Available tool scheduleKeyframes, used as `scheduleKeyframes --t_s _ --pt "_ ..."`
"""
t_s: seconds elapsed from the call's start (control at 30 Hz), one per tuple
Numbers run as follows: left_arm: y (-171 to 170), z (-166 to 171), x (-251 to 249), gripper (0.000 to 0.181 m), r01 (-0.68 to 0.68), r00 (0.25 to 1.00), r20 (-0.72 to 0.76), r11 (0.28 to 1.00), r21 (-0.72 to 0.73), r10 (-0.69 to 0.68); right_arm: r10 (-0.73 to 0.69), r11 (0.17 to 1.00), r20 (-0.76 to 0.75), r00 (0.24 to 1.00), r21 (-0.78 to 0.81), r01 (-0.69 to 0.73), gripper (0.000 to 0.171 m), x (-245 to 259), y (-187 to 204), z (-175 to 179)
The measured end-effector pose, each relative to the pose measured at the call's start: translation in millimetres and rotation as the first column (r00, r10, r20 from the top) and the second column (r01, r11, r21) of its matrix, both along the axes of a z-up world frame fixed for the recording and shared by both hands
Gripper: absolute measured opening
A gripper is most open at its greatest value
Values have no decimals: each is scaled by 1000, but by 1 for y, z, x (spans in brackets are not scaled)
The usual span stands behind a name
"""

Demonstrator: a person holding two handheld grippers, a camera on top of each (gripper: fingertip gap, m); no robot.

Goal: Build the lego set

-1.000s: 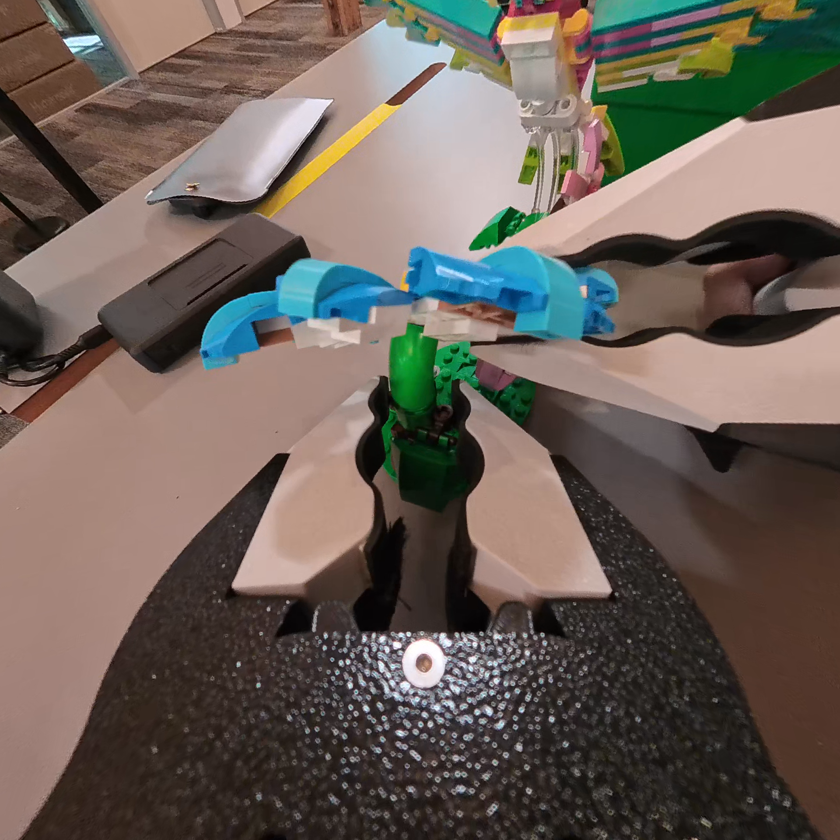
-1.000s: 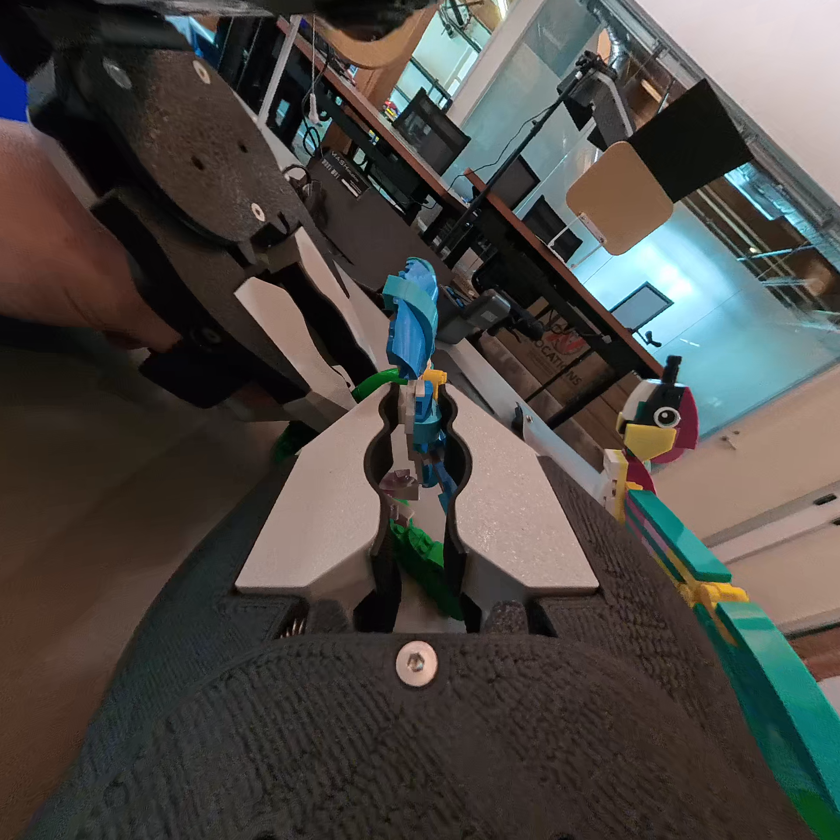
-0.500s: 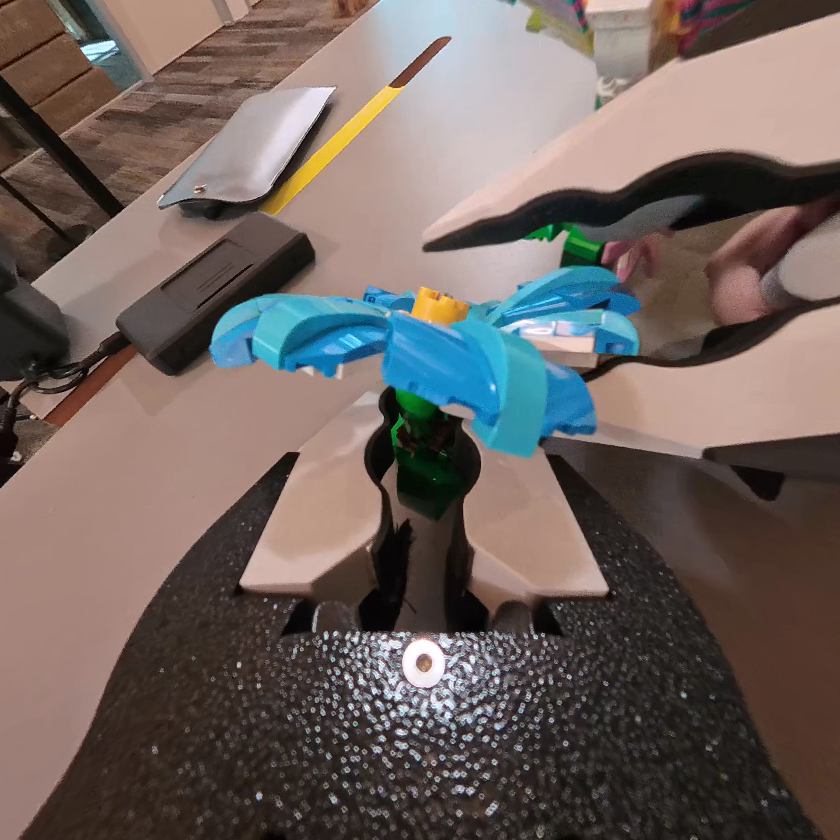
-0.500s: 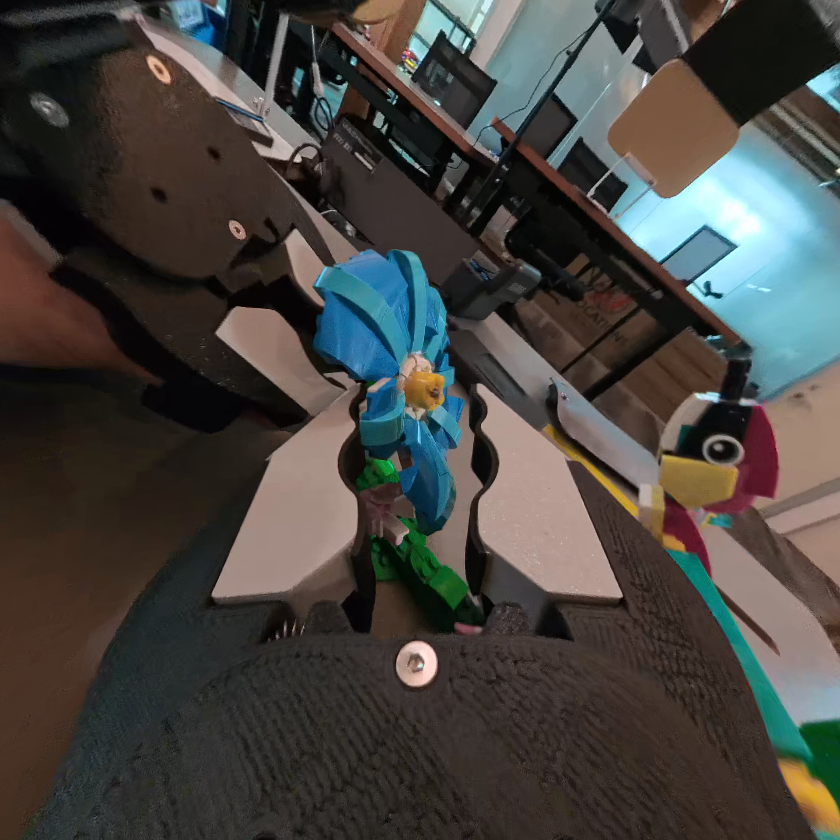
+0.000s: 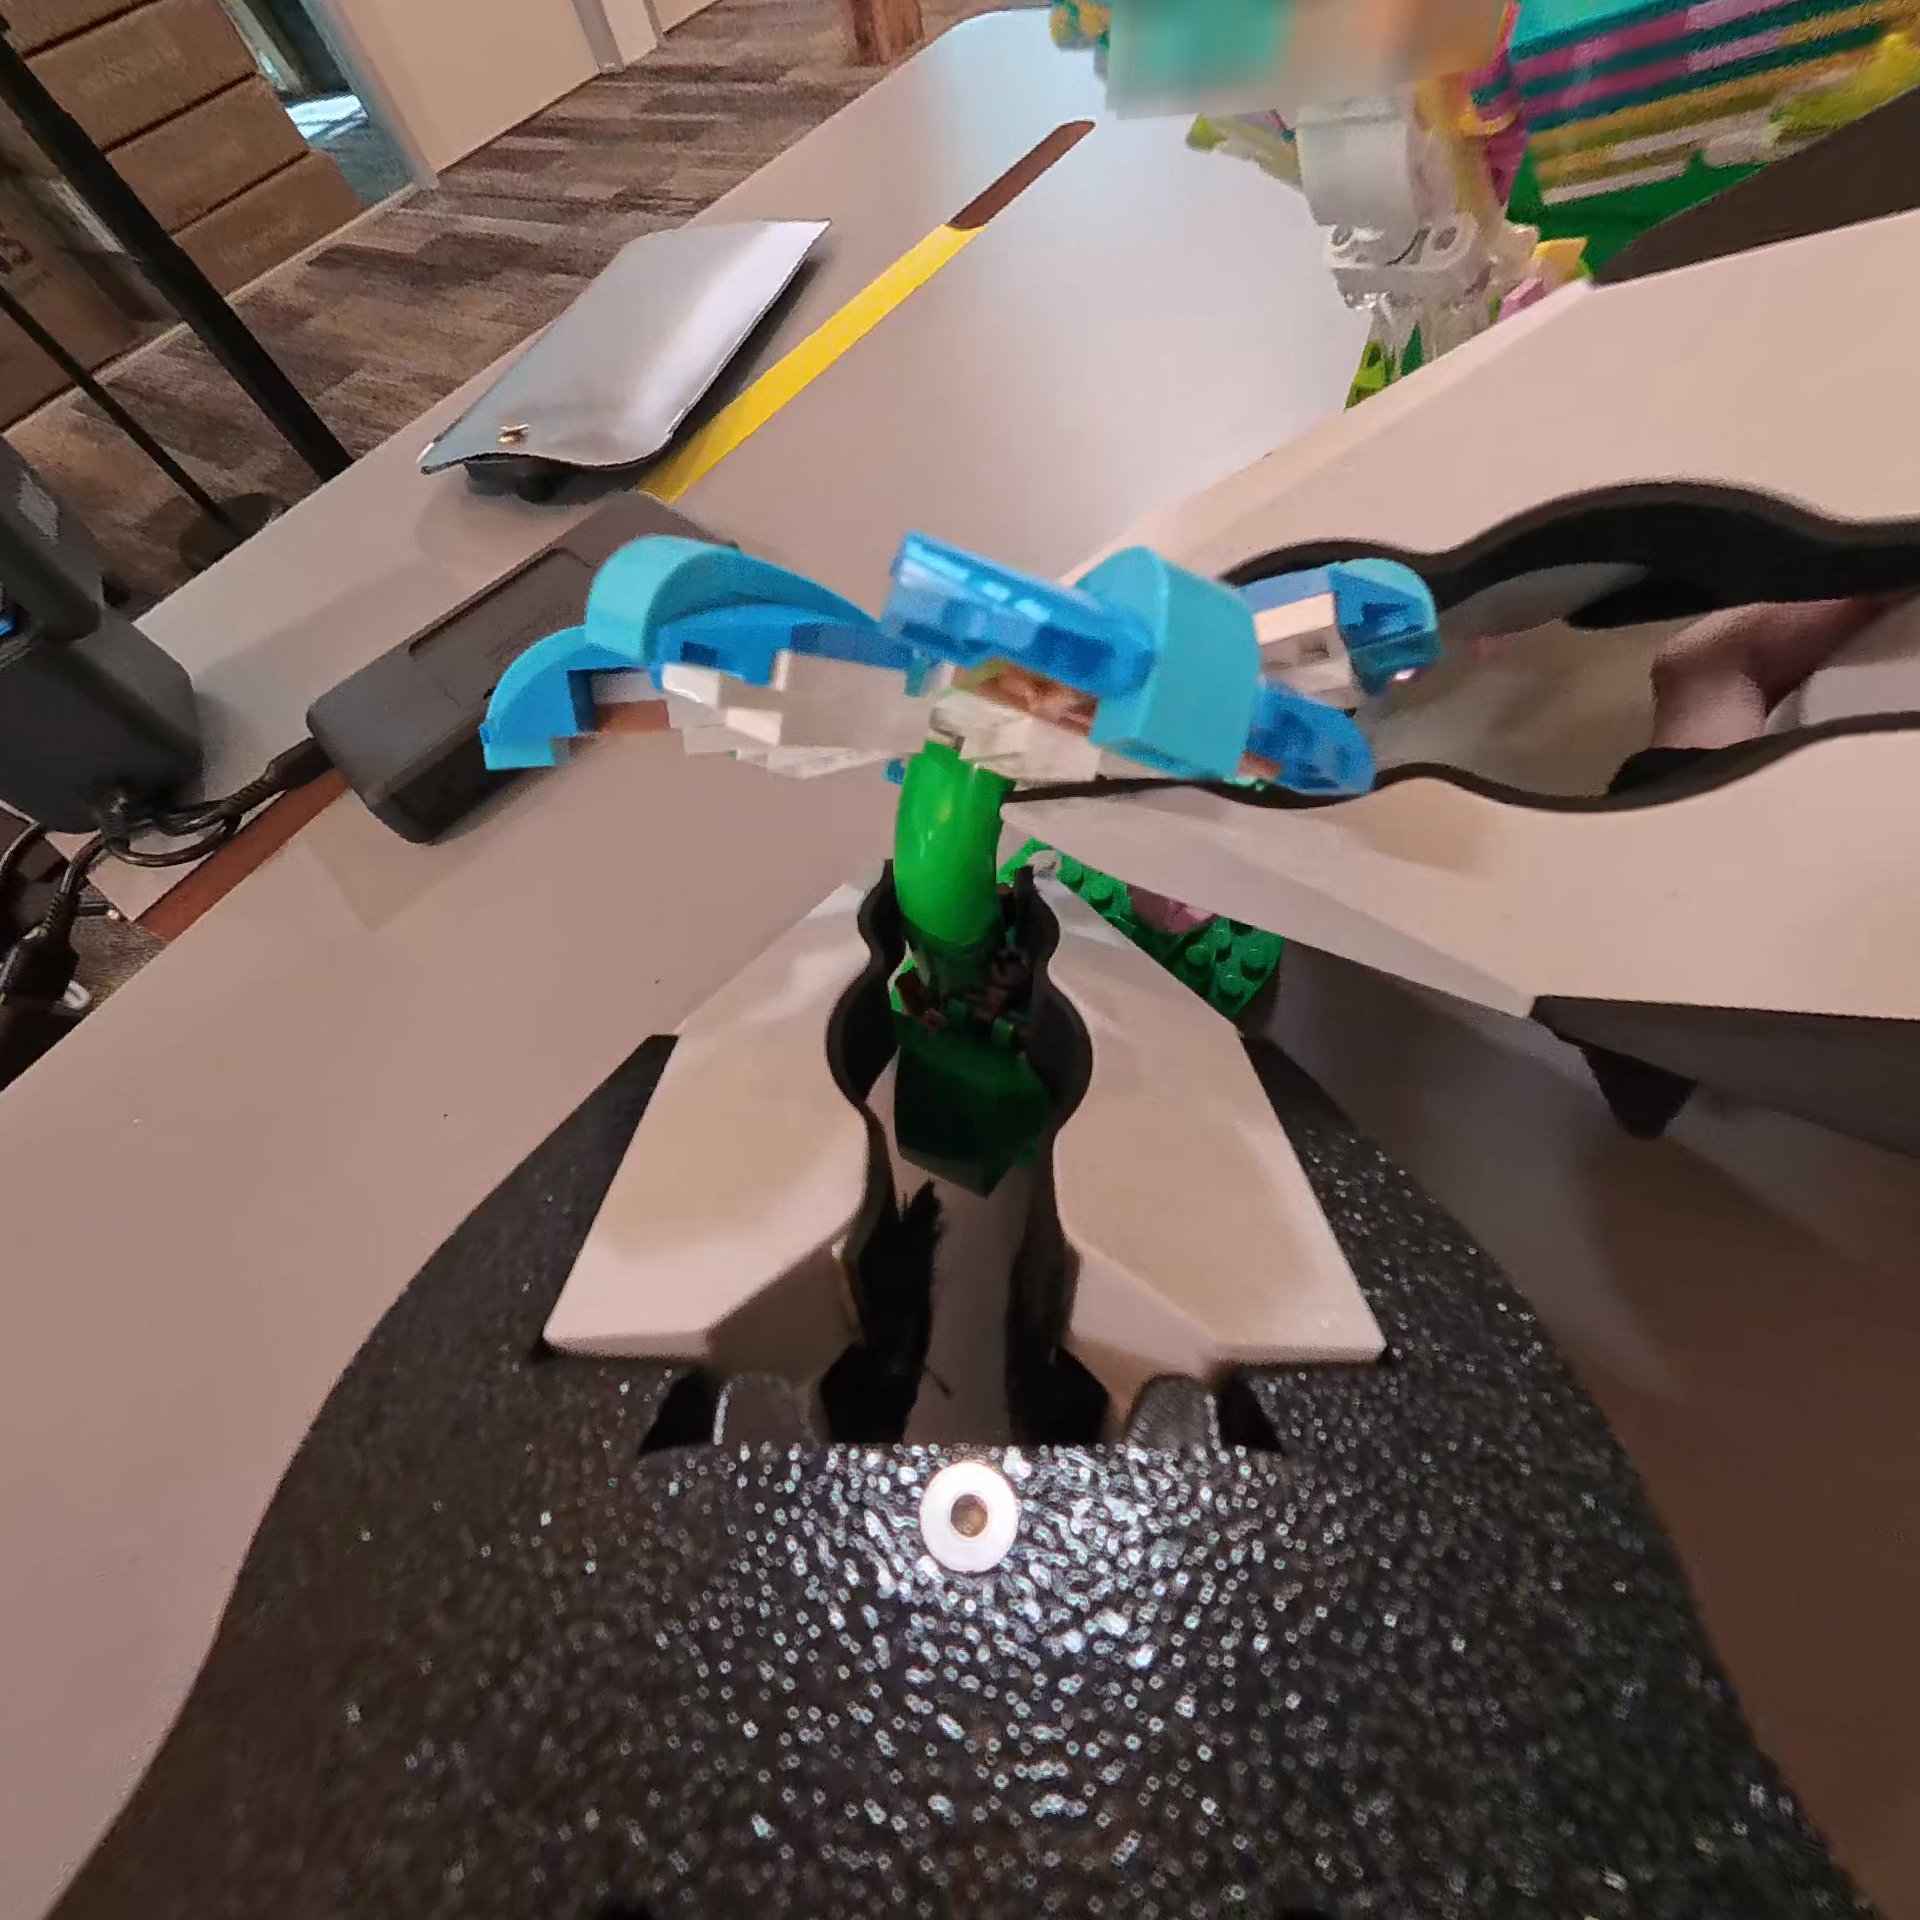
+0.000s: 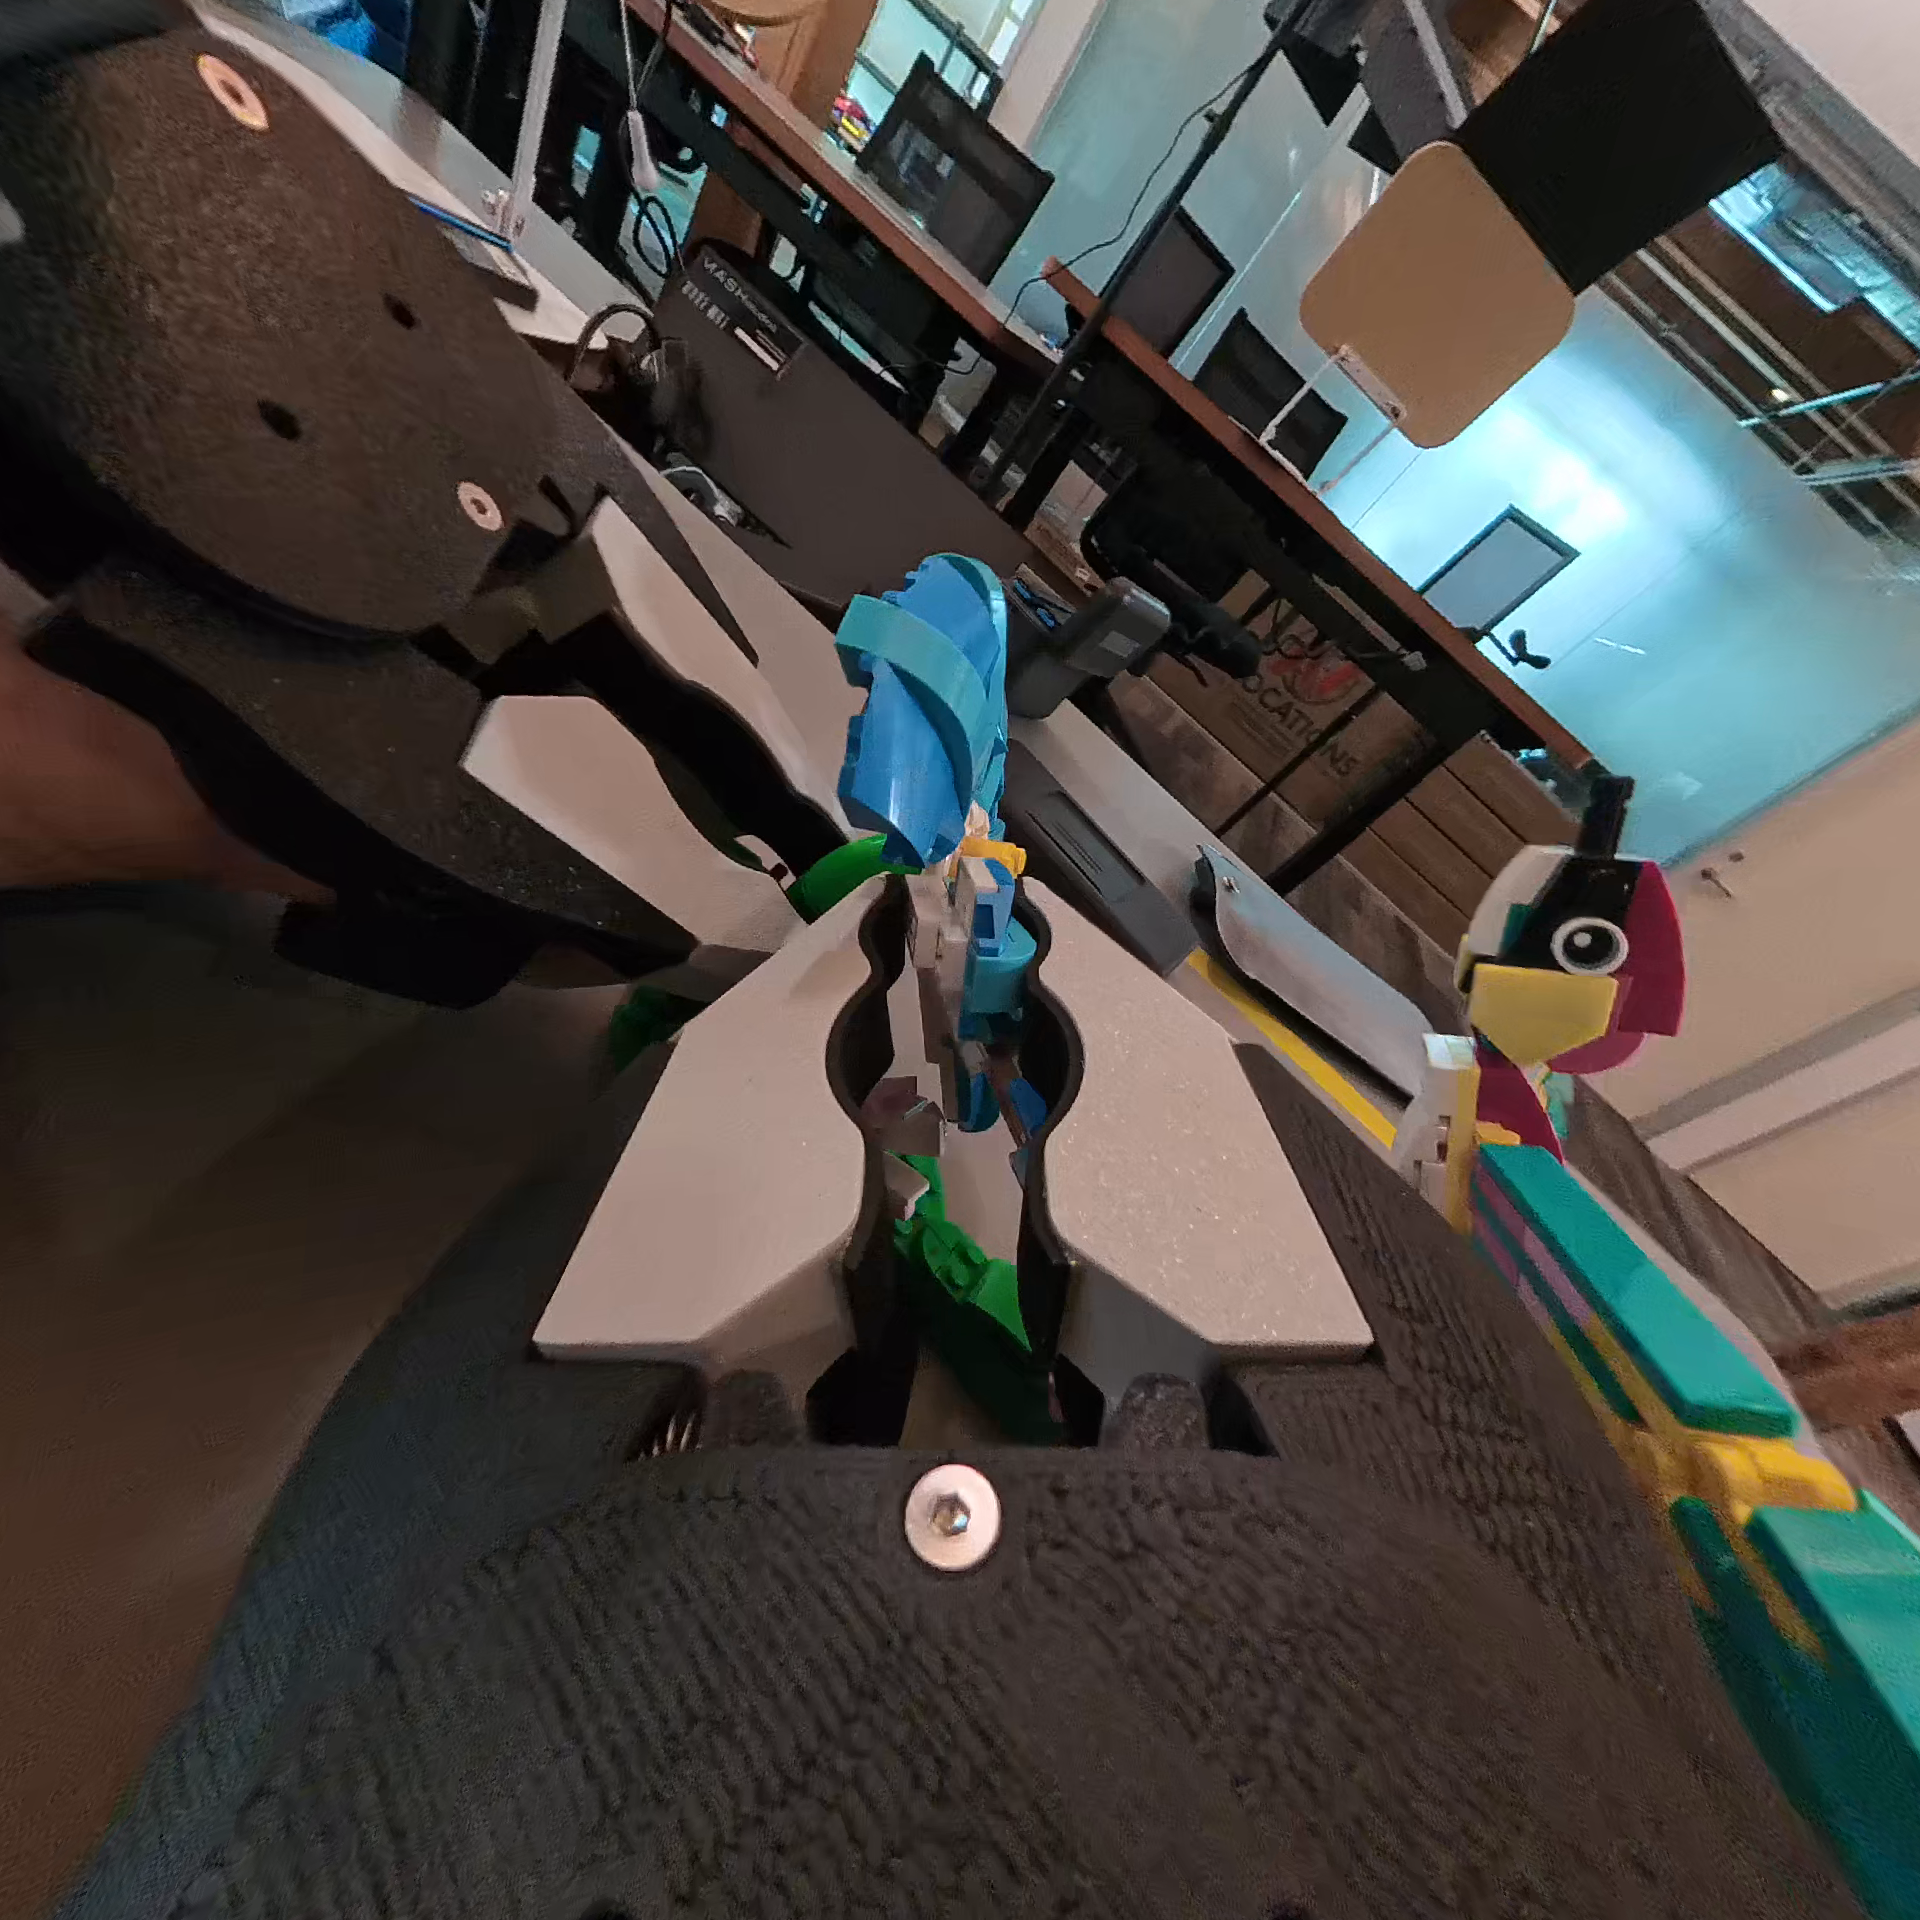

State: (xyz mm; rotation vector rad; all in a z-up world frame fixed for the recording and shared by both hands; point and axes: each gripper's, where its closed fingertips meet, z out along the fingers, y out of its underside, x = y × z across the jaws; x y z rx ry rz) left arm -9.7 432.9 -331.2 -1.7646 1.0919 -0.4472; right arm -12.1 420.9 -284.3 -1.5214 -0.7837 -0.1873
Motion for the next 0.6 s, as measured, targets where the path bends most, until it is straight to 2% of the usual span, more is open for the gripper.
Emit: scheduleKeyframes --t_s 0.6 --pt "1 2 1 17 -8 999 52 1000 -19 9 -46 995 -245 968 -102 22 18 7 2 1"
